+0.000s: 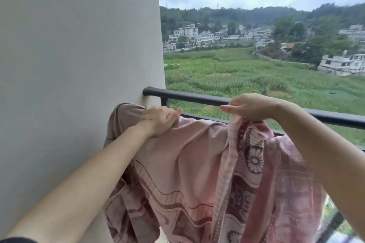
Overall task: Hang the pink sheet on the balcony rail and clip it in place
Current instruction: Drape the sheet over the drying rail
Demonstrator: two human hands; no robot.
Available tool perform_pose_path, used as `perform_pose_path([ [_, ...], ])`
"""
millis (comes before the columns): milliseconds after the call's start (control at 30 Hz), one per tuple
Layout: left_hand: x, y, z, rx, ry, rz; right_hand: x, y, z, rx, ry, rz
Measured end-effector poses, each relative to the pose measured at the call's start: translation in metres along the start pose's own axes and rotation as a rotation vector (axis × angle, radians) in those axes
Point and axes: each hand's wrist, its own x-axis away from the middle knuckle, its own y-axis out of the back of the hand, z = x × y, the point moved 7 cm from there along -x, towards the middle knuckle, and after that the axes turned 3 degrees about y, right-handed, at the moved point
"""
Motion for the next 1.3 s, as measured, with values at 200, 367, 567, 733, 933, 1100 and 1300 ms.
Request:
perform_pose_path([
  [200,0.016,-0.009,-0.081,0.059,-0.1,-0.122,0.104,0.01,-0.067,0.096,-0.282,-0.145],
  [367,0.043,-0.019,-0.184,0.24,-0.214,-0.151,0.192,-0.019,-0.126,0.102,-0.615,-0.146],
  [567,0.063,-0.027,-0.227,0.475,-0.25,-0.189,0.209,-0.02,-0.103,-0.057,-0.372,-0.315],
  [733,0.09,0.004,-0.226,0.23,-0.171,-0.527,0.189,-0.018,-0.107,-0.257,-0.283,-0.305],
  [933,0.115,0.002,-0.296,0.053,-0.22,-0.454,0.177,0.0,-0.145,-0.139,-0.186,-0.181],
  [1100,0.111,-0.006,-0.328,0.103,0.01,-0.402,0.162,0.006,-0.18,-0.057,-0.107,-0.051],
  [1300,0.099,0.046,-0.309,0.482,0.22,-0.463,0.146,0.015,-0.16,-0.198,0.169,-0.134],
])
